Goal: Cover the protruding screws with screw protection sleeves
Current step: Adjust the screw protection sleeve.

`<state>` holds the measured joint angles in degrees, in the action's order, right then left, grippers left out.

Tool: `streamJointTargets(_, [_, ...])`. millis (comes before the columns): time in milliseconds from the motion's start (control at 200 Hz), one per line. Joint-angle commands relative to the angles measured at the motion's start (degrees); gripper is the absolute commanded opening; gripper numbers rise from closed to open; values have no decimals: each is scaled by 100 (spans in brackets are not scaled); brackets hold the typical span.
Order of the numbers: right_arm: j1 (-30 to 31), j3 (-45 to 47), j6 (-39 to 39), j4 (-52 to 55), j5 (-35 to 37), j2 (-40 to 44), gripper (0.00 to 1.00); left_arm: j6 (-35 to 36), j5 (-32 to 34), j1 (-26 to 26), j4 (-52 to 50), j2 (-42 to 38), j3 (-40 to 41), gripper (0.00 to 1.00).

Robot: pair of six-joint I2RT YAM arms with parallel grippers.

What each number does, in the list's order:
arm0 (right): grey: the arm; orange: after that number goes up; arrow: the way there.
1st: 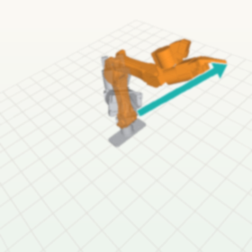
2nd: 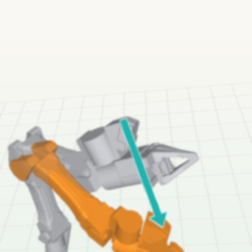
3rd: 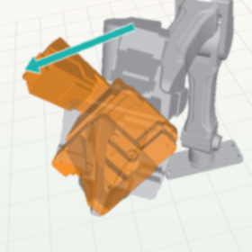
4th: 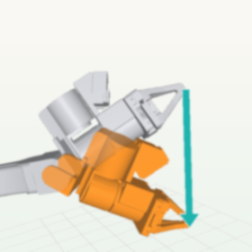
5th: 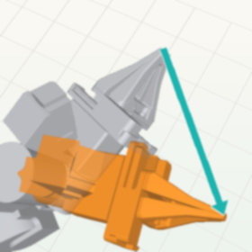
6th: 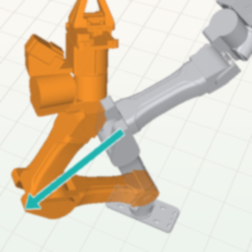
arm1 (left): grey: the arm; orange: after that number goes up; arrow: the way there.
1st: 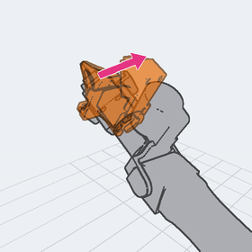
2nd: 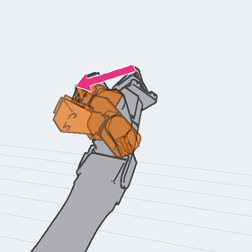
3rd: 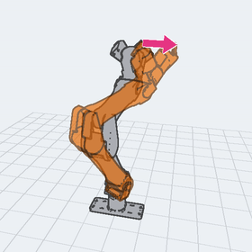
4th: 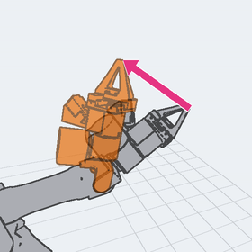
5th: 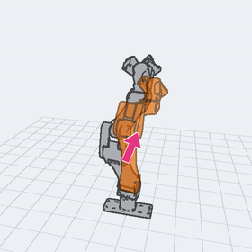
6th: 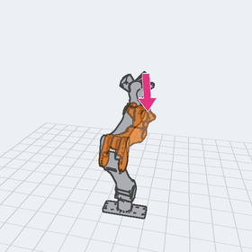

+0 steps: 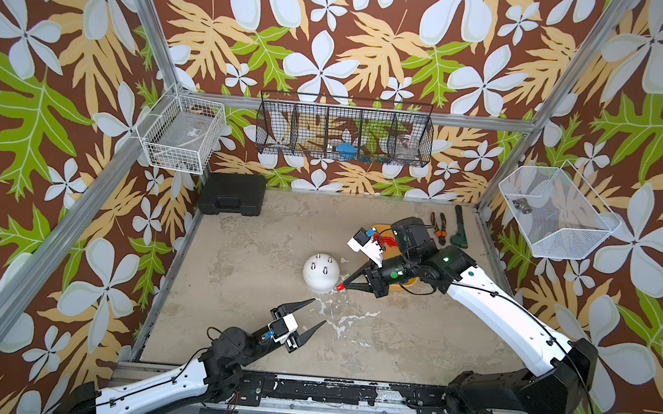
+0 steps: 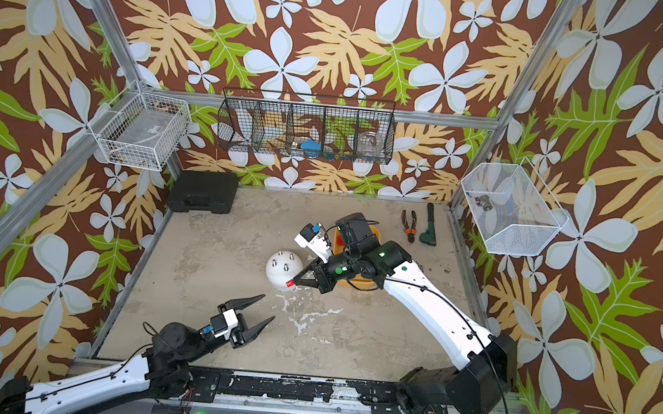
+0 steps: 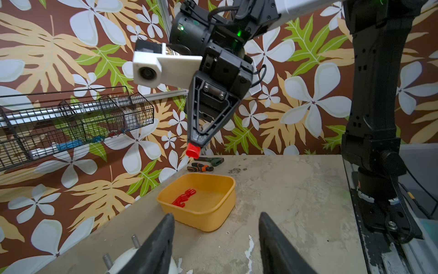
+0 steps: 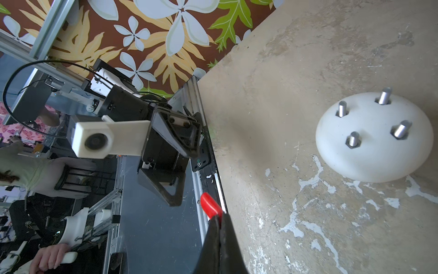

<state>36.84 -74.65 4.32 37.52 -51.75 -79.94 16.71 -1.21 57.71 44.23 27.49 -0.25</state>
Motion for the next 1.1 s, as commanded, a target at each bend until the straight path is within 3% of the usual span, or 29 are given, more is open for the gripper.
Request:
streamJointTargets(0, [34,77,113,-259,-209,-41,0,207,-70,98,343,267,-36,58])
streamJointTargets(480, [505,216,-156,-257,201,-329,0,209,259,109,1107,1009,-115,58])
streamJointTargets(776, [683,311,-255,-186,314,-432,0,236,-9,113,1106,1085,-133,55])
streamJointTargets(1091, [756,251,-291,-139,274,-496,0,308,-47,112,1093,1261,-131,42])
